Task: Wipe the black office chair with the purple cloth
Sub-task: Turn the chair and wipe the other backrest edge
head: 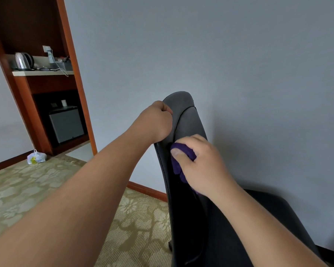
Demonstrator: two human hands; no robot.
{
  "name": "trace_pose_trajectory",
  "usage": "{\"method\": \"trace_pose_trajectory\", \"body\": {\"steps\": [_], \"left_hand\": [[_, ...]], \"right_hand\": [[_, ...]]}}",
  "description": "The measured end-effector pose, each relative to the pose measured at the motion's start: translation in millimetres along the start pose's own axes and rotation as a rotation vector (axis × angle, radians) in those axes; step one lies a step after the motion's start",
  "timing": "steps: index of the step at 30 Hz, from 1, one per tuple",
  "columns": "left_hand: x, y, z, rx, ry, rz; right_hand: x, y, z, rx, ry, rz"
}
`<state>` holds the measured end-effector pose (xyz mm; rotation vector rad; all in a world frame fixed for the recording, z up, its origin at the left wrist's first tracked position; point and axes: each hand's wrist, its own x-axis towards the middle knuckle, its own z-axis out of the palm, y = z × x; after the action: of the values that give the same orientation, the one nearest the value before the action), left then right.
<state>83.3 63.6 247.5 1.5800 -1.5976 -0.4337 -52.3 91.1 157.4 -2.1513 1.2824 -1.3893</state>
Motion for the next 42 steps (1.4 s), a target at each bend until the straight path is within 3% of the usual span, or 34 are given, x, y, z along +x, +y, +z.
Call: {"method": "trace_pose_trajectory", "body": {"steps": [6, 13, 20, 29, 42], "left_hand": [[3.6, -4.9, 0.0, -0.011, 0.007, 0.023], [2.8, -8.0, -0.9, -0.019, 0.001, 0.03], [-5.3, -5.5, -6.1, -0.04, -0.015, 0.018], [-27.5, 5.4, -9.6, -0.034, -0.03, -0.012], [-28.0, 12.4, -7.2, 0.008, -0.014, -0.024]], "right_hand": [[52.6, 1.2, -9.4, -0.044, -0.124, 0.125], [86.6, 9.8, -0.9, -0.211, -0.108, 0.168], [51.6, -5.1, -11.3, -0.236, -0.206, 0.117], [-9.9, -24.2, -23.5, -0.215, -0.192, 0.041], [4.8, -35.9, -34.0, -0.308, -0.205, 0.099]]}}
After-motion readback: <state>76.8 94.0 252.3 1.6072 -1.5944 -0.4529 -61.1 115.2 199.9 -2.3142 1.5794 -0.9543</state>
